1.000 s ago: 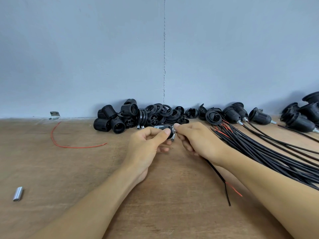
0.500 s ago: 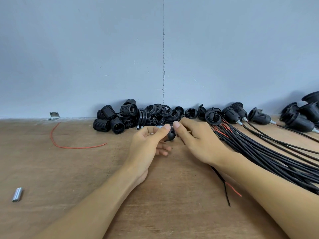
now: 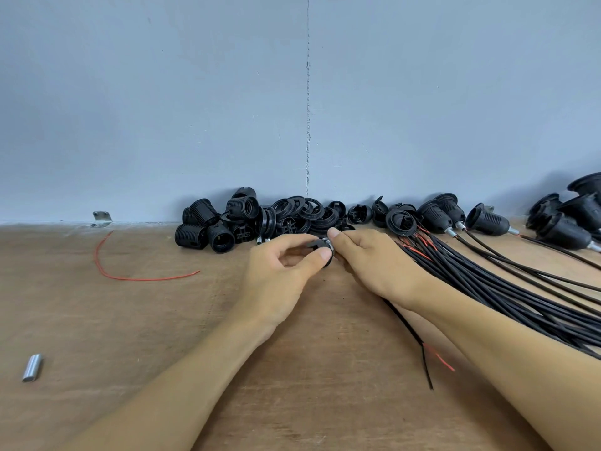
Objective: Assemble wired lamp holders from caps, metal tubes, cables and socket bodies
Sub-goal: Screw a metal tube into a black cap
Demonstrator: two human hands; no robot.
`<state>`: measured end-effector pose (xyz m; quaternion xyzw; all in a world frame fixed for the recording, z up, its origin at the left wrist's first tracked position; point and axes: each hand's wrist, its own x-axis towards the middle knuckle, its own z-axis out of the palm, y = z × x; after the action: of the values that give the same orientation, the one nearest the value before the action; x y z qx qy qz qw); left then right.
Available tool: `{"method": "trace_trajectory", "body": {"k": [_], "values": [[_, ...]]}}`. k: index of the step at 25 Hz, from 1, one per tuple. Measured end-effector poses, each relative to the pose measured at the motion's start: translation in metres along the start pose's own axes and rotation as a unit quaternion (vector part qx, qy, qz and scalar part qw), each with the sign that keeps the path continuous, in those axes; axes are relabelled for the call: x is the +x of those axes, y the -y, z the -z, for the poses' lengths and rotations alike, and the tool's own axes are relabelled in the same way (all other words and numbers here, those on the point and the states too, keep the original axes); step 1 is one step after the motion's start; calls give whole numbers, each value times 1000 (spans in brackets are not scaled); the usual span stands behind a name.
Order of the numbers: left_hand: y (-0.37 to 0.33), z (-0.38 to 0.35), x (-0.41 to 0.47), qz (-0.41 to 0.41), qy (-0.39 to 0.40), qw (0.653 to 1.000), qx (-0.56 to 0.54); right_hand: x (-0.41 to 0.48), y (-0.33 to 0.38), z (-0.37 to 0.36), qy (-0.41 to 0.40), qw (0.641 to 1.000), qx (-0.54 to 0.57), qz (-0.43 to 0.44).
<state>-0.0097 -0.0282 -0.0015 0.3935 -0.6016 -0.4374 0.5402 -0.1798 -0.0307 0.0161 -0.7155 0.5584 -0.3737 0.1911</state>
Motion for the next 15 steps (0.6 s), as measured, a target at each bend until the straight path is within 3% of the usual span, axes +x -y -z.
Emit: {"method": "trace_trajectory", "body": {"k": [4, 6, 10, 11, 15], "values": [[1, -2, -3, -75, -33, 990, 114, 2, 1, 1, 85, 976, 166, -113], [2, -4, -3, -87, -42, 988, 122, 2, 2, 1, 71, 973, 184, -122], [4, -7, -7, -85, -77, 988, 101, 1, -9, 5, -105, 991, -20, -78], [4, -7, -7, -77, -86, 988, 99, 2, -13, 8, -110, 988, -69, -84], [6, -5, -5, -30, -86, 991, 94, -1, -20, 10, -5, 974, -191, -120]]}}
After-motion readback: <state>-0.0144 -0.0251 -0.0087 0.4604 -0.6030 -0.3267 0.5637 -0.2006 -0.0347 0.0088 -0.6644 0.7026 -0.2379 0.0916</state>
